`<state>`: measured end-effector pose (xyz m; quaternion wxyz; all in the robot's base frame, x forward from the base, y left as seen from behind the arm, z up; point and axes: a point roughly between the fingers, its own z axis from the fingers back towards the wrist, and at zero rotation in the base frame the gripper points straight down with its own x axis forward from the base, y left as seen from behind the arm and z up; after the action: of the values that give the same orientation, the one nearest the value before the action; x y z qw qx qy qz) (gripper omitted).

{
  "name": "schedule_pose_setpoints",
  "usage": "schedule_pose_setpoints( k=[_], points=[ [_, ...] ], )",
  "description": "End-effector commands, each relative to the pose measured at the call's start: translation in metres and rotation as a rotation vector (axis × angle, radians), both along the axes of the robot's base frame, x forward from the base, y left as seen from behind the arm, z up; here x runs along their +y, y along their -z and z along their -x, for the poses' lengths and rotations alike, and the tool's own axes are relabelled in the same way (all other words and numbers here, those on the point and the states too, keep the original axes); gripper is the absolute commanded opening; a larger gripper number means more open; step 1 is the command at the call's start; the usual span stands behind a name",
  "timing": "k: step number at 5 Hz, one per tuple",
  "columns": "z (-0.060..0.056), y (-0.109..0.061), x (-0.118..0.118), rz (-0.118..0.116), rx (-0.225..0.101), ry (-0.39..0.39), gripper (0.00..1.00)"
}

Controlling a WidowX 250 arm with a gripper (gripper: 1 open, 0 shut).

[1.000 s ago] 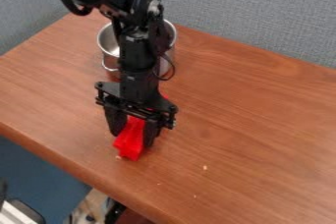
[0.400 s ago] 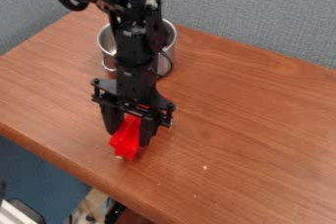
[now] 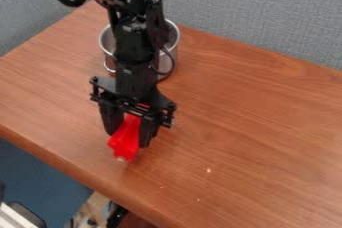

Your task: Put the red object in the metal pot

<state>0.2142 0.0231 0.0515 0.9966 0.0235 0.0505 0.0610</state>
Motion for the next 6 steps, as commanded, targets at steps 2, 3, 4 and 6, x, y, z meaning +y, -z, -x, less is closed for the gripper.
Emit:
schedule_pose_setpoints(
  k=[2,3,4,6],
  points=[
    [-0.0011,-0.0181,0.0031,0.002,-0.043,-0.003,0.0],
    [-0.0009,-0.0193,0.0033,0.004,-0.043,-0.005,0.0],
    [-0.0006,-0.0196,0.0039,0.006,-0.041,-0.007,0.0],
    [0.0003,-0.0206,0.0048,0.01,-0.036,-0.009,0.0]
  ],
)
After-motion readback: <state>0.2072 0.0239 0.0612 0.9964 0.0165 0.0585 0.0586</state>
